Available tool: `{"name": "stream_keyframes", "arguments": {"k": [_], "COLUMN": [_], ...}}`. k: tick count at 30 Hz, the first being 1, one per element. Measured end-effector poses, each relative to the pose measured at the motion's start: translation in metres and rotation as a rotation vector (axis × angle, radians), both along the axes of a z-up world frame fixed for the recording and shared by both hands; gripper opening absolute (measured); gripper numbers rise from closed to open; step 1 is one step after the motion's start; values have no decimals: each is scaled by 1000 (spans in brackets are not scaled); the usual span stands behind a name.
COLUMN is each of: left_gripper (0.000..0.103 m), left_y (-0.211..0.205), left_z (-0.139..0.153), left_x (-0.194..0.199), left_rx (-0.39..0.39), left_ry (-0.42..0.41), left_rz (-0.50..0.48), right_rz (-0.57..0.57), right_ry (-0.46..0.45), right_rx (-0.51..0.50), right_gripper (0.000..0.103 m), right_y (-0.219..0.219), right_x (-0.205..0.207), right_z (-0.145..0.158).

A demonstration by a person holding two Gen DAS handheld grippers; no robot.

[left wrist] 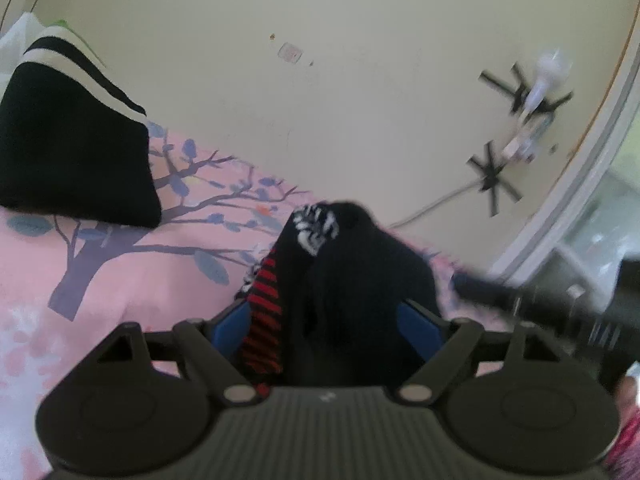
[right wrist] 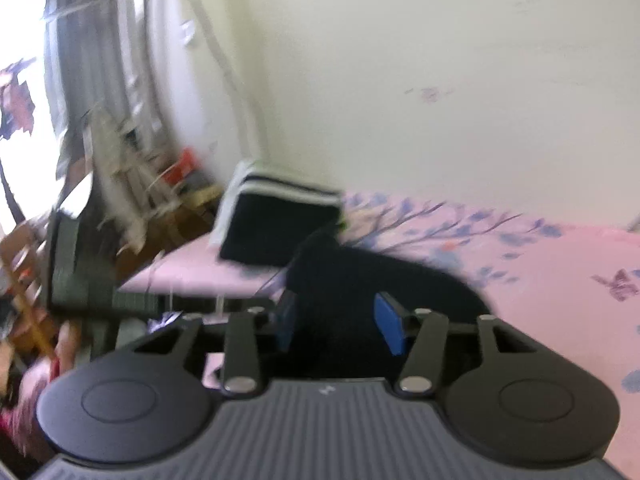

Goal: Fold small clothes

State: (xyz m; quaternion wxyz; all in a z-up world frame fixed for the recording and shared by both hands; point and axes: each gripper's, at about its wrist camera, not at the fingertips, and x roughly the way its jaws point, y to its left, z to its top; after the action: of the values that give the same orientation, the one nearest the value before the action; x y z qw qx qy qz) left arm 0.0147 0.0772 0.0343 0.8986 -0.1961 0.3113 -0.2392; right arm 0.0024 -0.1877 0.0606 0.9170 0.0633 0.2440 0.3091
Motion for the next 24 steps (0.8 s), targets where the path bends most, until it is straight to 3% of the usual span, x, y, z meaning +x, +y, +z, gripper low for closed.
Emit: {"name": "stream_keyframes", "arguments": {"k": [2, 5, 8, 9, 10, 12, 15, 17, 19, 21, 24], "left_gripper": [78, 65, 66, 67, 69, 76, 80, 85, 93, 101, 103], "left_y": [-7, -6, 2, 5, 7, 8, 4, 1, 1, 2, 4], "left_z": [-6, -16, -29, -31, -33, -36, -35, -34, -32, -31, -32], "left_x": [5, 13, 16, 16, 16, 16, 16, 16, 16, 14, 14], "left_rx": [65, 100, 85, 75, 70, 72, 89, 108, 121, 122, 77], "left_ry": [23, 93, 151, 159, 162, 158, 147, 147, 150, 149, 165], "left_rz": [30, 58, 74, 78, 86, 95, 90, 90, 84, 64, 19], "right_rz": [-2, 0, 13, -3, -19, -27, -22, -18, 3, -42, -115], "right_ry": [10, 48, 99, 77, 40, 48, 32, 11, -7, -39, -16], "right_rx": [3, -64, -220, -277, -304, -307, -257, -167, -46, 67, 152], "right_gripper": [46, 46, 43, 42, 41, 41, 37, 40, 67, 70, 75], "right_y": [6, 30, 58, 68, 72, 74, 60, 43, 23, -6, -43], "right_x": [17, 50, 78, 83, 82, 82, 77, 65, 51, 26, -1], "right_z": [0, -13, -45, -57, -62, -60, -59, -52, -42, -34, -44]}}
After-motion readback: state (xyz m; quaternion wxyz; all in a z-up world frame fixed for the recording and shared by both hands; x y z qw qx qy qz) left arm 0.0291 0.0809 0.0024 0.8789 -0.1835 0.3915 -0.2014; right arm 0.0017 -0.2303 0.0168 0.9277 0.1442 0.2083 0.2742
